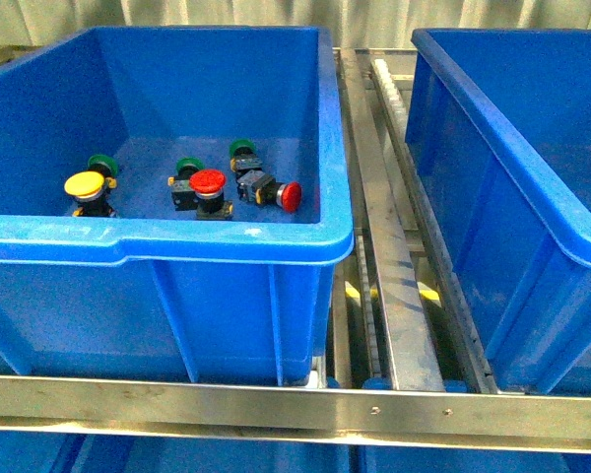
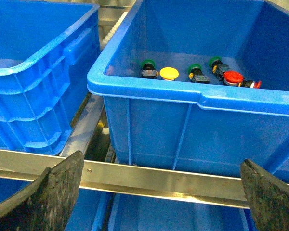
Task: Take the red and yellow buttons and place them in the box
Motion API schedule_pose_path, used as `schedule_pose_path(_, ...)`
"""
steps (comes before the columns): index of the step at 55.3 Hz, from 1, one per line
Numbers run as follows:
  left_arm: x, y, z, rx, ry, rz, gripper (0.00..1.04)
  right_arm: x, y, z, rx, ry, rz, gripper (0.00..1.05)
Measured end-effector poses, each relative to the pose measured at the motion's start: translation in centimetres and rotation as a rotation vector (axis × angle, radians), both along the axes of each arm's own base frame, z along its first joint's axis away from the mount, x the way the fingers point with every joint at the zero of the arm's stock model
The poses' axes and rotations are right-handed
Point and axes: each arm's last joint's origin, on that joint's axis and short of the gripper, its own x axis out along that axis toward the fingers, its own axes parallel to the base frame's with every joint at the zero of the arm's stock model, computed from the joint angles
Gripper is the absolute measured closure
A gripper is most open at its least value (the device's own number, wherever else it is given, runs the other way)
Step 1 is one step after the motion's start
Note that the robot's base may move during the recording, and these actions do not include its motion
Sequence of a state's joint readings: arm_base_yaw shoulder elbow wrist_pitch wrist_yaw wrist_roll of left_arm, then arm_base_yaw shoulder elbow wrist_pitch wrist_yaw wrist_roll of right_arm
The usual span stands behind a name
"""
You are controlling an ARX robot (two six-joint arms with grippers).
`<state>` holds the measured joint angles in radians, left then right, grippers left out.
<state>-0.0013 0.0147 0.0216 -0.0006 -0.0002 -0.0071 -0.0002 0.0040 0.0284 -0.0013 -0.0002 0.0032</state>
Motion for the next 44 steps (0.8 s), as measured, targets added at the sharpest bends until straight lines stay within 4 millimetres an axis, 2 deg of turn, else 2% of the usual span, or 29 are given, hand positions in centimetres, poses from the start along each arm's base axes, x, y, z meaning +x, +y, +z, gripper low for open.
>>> schedule_pose_path(44, 0.00, 0.00, 0.00, 0.000, 0.000, 0.000, 0.08, 0.00, 0.00, 0.00, 0.000, 0.000, 0.000, 0.06)
